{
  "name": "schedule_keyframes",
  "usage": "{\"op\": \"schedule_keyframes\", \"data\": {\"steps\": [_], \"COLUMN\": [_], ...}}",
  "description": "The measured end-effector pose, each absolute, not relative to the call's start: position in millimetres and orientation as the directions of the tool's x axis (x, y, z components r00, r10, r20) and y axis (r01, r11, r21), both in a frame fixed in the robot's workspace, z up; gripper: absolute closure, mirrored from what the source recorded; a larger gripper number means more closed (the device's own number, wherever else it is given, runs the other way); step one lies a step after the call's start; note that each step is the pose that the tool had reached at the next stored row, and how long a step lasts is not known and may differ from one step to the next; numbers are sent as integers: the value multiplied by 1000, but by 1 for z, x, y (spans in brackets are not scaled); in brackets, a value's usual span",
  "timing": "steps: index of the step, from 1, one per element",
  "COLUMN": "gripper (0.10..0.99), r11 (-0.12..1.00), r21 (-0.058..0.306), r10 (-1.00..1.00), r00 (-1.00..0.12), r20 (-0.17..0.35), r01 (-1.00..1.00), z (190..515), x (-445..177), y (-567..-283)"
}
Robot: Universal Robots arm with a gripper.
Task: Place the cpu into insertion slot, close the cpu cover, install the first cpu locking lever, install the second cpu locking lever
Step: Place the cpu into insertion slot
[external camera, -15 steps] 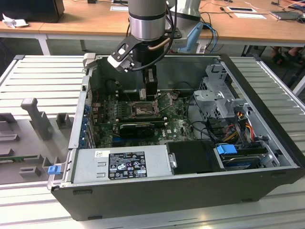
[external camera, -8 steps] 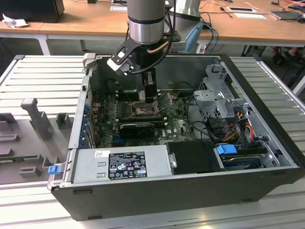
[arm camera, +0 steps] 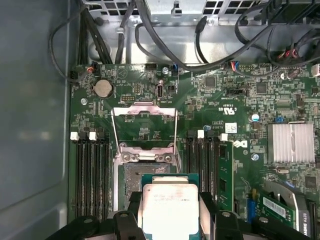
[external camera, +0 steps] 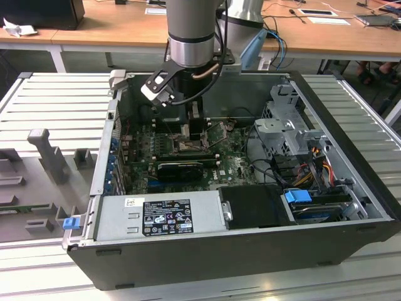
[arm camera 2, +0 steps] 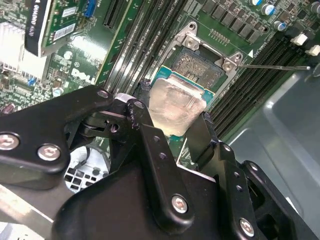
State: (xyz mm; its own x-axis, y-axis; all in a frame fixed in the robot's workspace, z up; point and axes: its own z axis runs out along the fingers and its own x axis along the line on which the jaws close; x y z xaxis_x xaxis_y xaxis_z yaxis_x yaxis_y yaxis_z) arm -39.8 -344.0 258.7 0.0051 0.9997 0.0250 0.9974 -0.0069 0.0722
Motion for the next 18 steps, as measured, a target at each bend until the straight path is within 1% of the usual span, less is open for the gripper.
{"op": "schedule_keyframes", "data": {"steps": [6,11,18], "gripper": [549,549,549], "r11": [3,6,5], "r21": [68,68,68], "r10": [1000,999,999], "r00": [-5,-8,-8], "r20": [30,31,38], "r01": [998,998,998], "z": [247,244,226], "x": [-41,-41,-42], "y": [-344,-341,-334]}}
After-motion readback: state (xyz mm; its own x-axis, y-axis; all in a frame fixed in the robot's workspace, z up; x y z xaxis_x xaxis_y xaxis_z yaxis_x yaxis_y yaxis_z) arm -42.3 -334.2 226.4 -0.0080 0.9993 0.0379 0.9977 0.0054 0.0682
